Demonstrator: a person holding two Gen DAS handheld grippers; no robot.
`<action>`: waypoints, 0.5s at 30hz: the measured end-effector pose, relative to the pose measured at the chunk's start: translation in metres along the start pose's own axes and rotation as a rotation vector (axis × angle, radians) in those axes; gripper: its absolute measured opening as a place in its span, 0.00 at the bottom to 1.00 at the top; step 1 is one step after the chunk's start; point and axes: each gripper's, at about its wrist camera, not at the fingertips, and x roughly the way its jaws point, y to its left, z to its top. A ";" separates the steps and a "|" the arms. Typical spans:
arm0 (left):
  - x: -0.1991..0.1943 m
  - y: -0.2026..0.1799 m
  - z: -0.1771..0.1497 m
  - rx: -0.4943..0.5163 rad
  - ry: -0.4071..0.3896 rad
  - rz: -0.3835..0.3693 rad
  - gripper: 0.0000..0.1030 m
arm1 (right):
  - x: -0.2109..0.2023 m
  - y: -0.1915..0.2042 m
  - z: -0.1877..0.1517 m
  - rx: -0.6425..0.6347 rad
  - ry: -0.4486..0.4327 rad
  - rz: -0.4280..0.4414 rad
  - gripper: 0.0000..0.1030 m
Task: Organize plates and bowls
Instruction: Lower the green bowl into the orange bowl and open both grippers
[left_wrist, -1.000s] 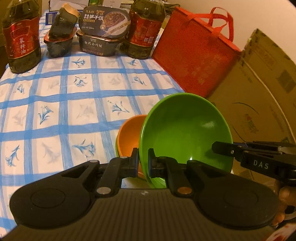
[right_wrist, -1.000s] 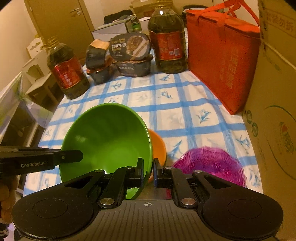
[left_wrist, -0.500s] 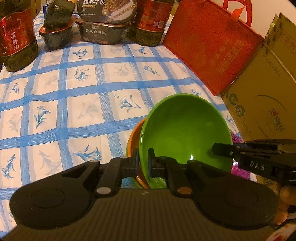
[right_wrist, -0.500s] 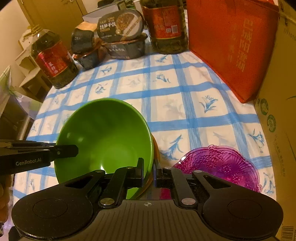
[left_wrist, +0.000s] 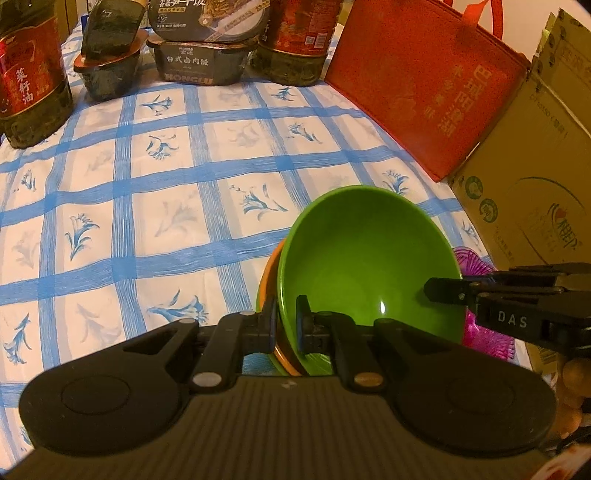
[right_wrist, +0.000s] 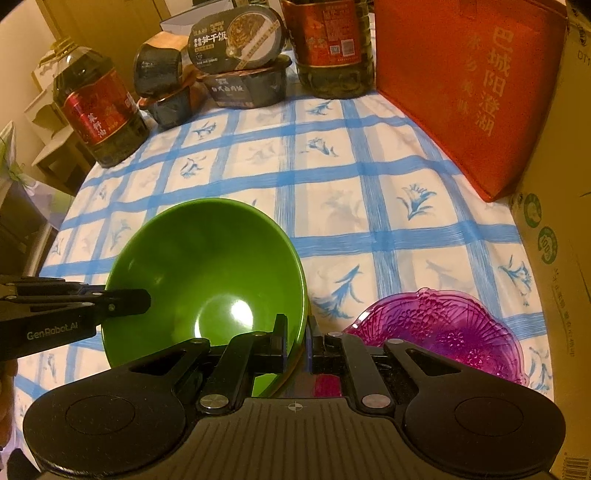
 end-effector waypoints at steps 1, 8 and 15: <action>0.000 0.000 0.000 0.003 -0.001 0.000 0.08 | 0.000 0.000 0.000 0.001 -0.001 0.000 0.09; -0.002 -0.001 -0.001 0.015 -0.015 0.009 0.18 | 0.000 -0.001 0.000 0.003 -0.016 0.005 0.12; -0.013 0.005 -0.005 -0.015 -0.051 -0.012 0.19 | -0.015 0.000 -0.005 0.028 -0.080 0.029 0.39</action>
